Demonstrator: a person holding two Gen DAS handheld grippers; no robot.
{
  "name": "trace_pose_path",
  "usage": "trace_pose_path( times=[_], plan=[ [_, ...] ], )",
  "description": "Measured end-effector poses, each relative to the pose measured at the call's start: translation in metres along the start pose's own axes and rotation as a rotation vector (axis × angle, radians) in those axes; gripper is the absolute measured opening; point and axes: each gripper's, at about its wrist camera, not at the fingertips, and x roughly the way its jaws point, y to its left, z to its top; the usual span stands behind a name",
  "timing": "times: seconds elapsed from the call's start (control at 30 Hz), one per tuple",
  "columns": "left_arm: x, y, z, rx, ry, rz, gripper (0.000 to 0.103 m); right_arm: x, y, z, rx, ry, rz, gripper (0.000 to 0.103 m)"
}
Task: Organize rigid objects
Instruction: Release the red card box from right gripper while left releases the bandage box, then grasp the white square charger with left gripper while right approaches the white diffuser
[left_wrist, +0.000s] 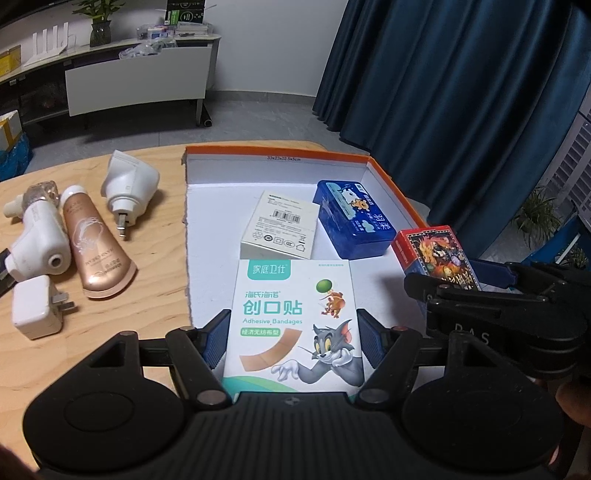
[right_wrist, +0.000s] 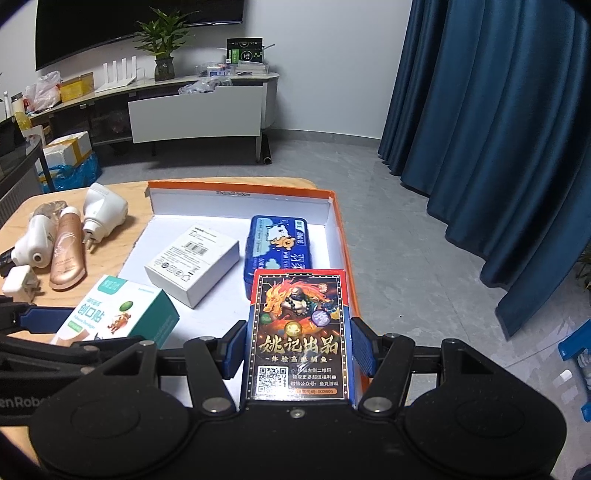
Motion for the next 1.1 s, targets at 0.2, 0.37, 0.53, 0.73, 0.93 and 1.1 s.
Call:
trace_pose_path(
  times=[0.2, 0.37, 0.53, 0.73, 0.93, 1.1],
  plan=[
    [0.011, -0.006, 0.005, -0.013, 0.001, -0.017, 0.071, 0.002, -0.008, 0.003, 0.011, 0.000, -0.004, 0.071],
    [0.022, -0.002, 0.004, -0.058, 0.025, -0.091, 0.072, 0.006, -0.013, 0.003, 0.009, 0.012, -0.013, 0.073],
    [0.016, 0.003, 0.002, -0.073, 0.017, -0.088, 0.086, 0.002, -0.012, 0.002, 0.002, -0.003, -0.030, 0.077],
    [-0.008, 0.014, 0.001, -0.070, -0.029, -0.057, 0.091, -0.013, -0.006, 0.004, 0.035, -0.049, -0.031, 0.079],
    [-0.035, 0.040, -0.007, -0.109, -0.065, 0.006, 0.092, -0.025, 0.012, 0.008, 0.050, -0.071, 0.030, 0.081],
    [-0.057, 0.068, -0.016, -0.137, -0.093, 0.078, 0.092, -0.031, 0.043, 0.009, 0.009, -0.074, 0.090, 0.082]
  ],
)
